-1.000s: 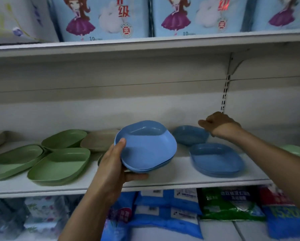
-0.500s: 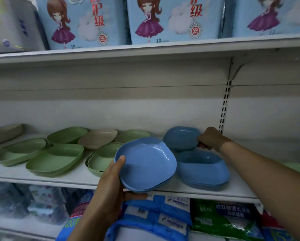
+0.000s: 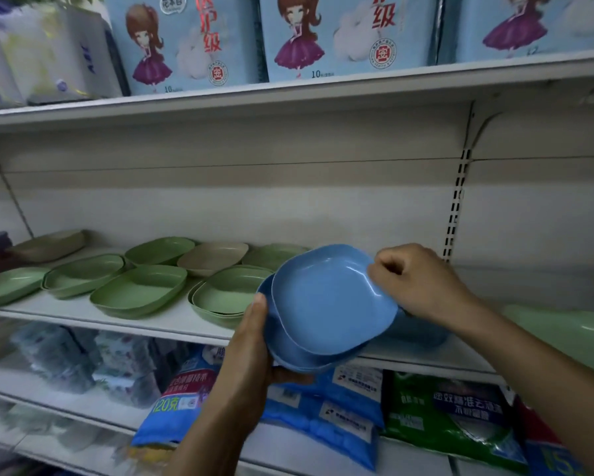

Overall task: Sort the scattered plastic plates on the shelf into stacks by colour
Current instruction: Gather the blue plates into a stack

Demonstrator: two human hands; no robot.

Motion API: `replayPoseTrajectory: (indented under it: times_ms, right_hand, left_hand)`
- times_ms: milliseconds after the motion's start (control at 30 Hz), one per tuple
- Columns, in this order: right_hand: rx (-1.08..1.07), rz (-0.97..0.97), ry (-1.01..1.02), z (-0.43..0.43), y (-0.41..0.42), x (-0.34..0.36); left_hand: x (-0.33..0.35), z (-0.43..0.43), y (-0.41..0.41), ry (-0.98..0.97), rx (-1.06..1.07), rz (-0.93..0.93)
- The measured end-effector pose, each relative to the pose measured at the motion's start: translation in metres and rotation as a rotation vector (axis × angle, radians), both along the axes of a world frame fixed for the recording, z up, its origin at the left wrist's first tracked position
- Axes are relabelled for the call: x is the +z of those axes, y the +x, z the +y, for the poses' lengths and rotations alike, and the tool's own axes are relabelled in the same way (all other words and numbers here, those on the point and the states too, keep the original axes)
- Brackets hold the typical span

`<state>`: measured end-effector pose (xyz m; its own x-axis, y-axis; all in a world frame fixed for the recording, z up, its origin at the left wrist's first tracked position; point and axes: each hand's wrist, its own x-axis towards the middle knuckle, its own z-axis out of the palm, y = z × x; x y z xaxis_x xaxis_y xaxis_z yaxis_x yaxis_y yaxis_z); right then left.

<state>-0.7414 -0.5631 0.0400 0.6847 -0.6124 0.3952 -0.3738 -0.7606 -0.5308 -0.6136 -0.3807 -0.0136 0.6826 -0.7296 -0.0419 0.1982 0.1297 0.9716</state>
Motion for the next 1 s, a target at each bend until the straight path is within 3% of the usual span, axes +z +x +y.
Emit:
replayPoseTrajectory:
  times_ms: [67,167,567,667,767,867,1000]
  right_hand:
    - [-0.047,-0.024,-0.064,0.012,-0.006,-0.008]
    - [-0.024,-0.051,-0.003,0.019,-0.013,-0.021]
    - [-0.01,0.257,0.055,0.05,-0.029,-0.045]
    - [-0.062,0.123,0.212,0.048,-0.041,-0.036]
    - [-0.32,-0.059,0.162,0.022,-0.063,-0.031]
    - [-0.469,0.106,0.266,0.0,-0.069,-0.044]
    - [-0.381,0.244,0.38,-0.015,-0.055,-0.054]
  left_hand:
    - [-0.004,0.001,-0.008,-0.007,-0.001,-0.01]
    - [-0.01,0.003,-0.021,-0.015,0.013,-0.011]
    - [-0.022,0.016,-0.032,0.014,-0.053,0.107]
    - [-0.027,0.017,-0.024,0.024,0.015,0.121]
    - [-0.031,0.019,-0.02,0.028,0.029,0.131]
    - [-0.037,0.021,-0.014,0.04,0.025,0.142]
    - [-0.04,0.017,-0.009,0.049,0.001,0.167]
